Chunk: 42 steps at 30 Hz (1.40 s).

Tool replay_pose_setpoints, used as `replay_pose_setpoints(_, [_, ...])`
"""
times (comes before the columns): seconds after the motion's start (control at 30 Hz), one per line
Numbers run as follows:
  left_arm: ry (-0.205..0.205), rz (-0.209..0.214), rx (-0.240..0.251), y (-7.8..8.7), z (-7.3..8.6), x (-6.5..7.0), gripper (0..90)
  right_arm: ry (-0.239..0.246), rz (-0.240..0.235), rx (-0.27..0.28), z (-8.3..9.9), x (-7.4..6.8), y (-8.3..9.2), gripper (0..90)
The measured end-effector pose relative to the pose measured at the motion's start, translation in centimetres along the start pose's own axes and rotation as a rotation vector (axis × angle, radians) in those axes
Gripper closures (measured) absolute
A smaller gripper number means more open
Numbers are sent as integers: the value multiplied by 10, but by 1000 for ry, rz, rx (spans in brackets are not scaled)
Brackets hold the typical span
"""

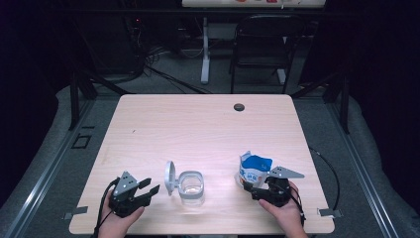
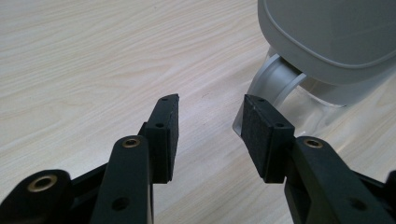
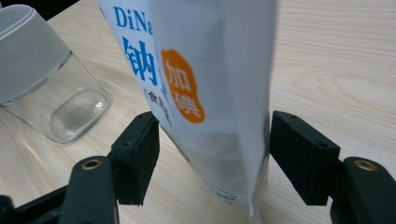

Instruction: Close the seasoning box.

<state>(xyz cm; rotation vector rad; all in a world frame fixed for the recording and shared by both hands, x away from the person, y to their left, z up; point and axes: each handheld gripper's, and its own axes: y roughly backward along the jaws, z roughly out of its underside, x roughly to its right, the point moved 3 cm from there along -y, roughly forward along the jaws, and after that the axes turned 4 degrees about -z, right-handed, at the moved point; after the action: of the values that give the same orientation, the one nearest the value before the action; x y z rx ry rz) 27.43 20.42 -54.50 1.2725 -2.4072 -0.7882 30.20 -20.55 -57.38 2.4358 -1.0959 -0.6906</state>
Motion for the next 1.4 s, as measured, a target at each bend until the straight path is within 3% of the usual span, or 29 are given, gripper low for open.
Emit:
replay_pose_setpoints(0.4, [-2, -3, -3, 1, 0, -1, 571, -40, -23, -1, 4, 4, -4, 321])
replay_pose_setpoints(0.63, [-2, -3, -2, 1, 0, -1, 570, -101, -50, 2, 7, 7, -4, 307])
replay_pose_setpoints(0.93, [-3, -3, -4, 1, 0, -1, 571, -143, -78, -6, 7, 10, -6, 284])
replay_pose_setpoints(1.4, [-3, -1, -1, 0, 0, -1, 571, -141, -78, -21, 7, 10, -14, 275])
